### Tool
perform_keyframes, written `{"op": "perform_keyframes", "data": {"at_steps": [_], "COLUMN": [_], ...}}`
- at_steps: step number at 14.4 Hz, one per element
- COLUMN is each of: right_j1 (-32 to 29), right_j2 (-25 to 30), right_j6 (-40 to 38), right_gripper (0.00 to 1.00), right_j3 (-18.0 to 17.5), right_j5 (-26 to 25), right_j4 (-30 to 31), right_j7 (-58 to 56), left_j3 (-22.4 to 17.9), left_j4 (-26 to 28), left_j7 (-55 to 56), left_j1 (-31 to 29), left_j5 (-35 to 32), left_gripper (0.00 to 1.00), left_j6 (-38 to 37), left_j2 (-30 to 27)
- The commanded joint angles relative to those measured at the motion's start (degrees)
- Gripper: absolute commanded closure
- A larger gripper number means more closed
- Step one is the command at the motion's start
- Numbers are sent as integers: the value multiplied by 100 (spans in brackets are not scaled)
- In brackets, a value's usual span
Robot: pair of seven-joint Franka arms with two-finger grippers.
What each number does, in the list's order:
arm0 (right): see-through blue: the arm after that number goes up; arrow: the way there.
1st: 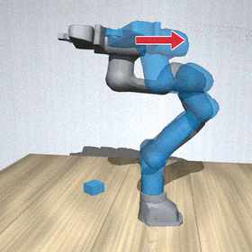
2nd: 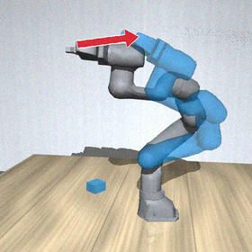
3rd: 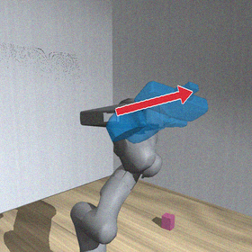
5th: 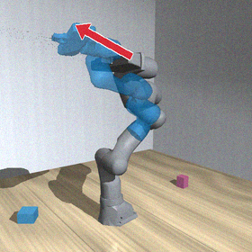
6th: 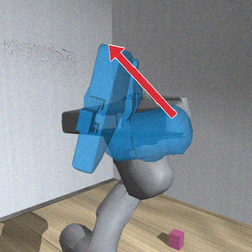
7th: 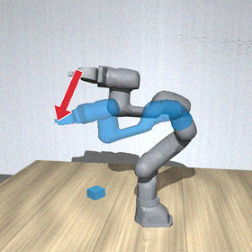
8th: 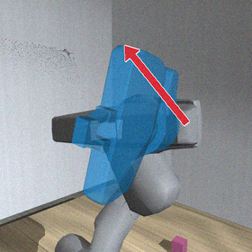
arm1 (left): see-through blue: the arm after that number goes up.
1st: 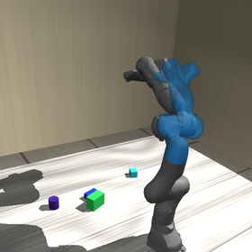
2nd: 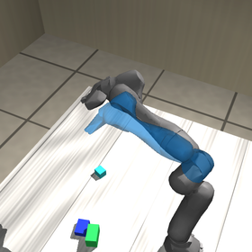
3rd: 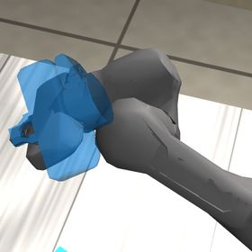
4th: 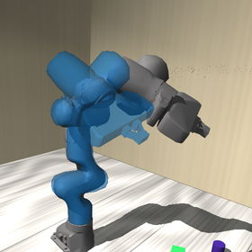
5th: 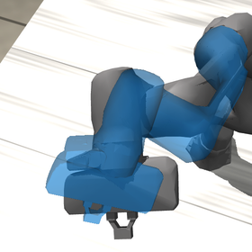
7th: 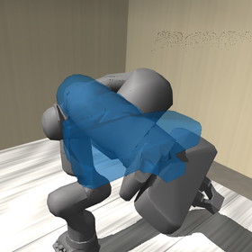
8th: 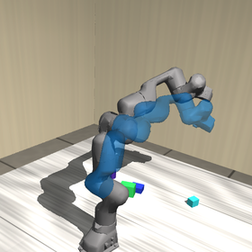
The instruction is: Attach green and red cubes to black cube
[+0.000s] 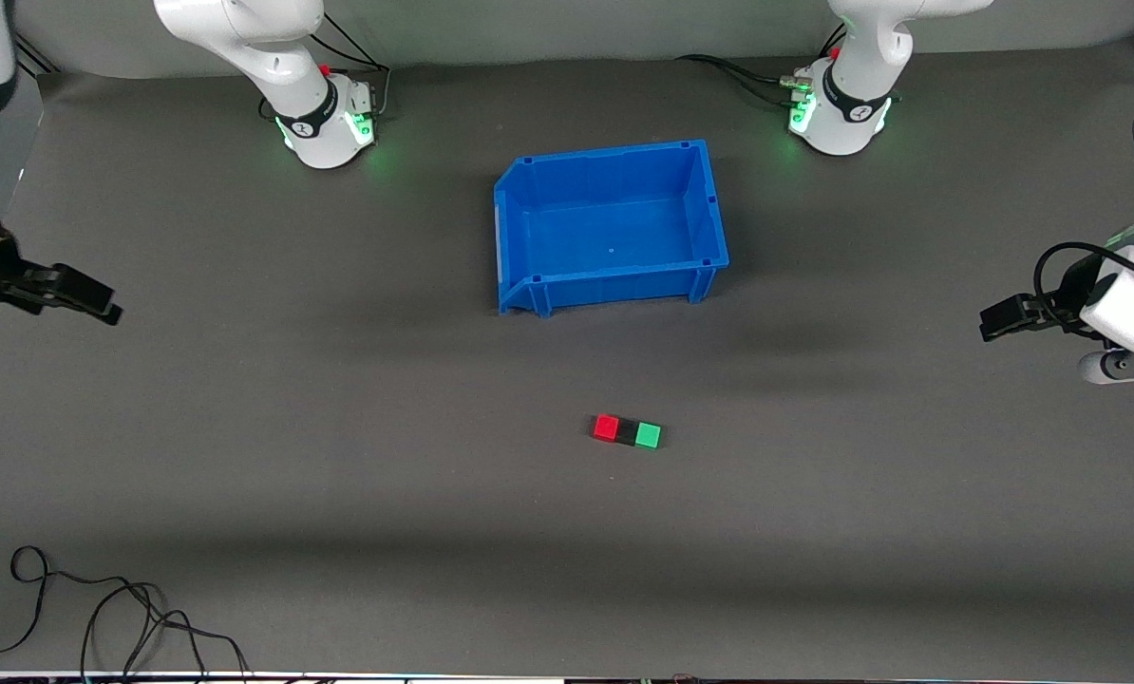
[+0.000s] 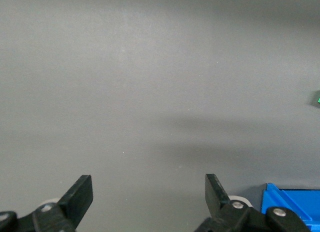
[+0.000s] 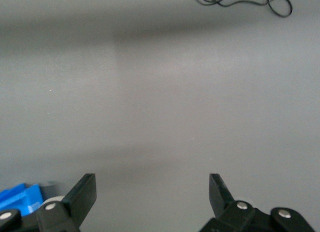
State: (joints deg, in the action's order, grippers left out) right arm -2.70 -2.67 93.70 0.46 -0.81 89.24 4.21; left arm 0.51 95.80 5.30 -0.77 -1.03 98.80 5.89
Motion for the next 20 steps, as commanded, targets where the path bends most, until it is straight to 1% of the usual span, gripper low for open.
{"op": "perform_keyframes", "data": {"at_steps": [1,2,6,8,12,14,15,18,20], "right_j1": [-90,-90,-55,-55,-37,-29,-29,-37,-37], "right_j2": [171,179,179,171,153,136,109,109,109], "right_j6": [166,166,87,78,-105,-141,-150,-150,-150], "right_gripper": [0,0,0,0,0,0,0,0,0], "right_j3": [-63,-54,-37,-37,-37,-45,-54,-46,-46], "right_j5": [-112,-112,-60,-51,-7,45,124,326,327], "right_j4": [173,173,190,181,146,129,129,129,129], "right_j7": [-438,-438,-560,-719,-719,-711,-711,-702,-702], "left_j3": [2,10,28,19,10,-16,-7,-7,2], "left_j4": [-307,-317,-352,-562,-633,-668,-694,-660,-659], "left_j7": [-178,-396,-486,-520,-521,-556,-556,-827,-864], "left_j1": [-72,-55,-37,-72,-90,-125,-256,-319,-292], "left_j5": [41,41,50,41,67,583,708,552,393], "left_gripper": [0,0,0,0,1,1,1,1,1], "left_j6": [-238,-265,-361,-659,-643,-582,-512,-494,-476], "left_j2": [35,26,35,149,167,176,176,176,193]}}
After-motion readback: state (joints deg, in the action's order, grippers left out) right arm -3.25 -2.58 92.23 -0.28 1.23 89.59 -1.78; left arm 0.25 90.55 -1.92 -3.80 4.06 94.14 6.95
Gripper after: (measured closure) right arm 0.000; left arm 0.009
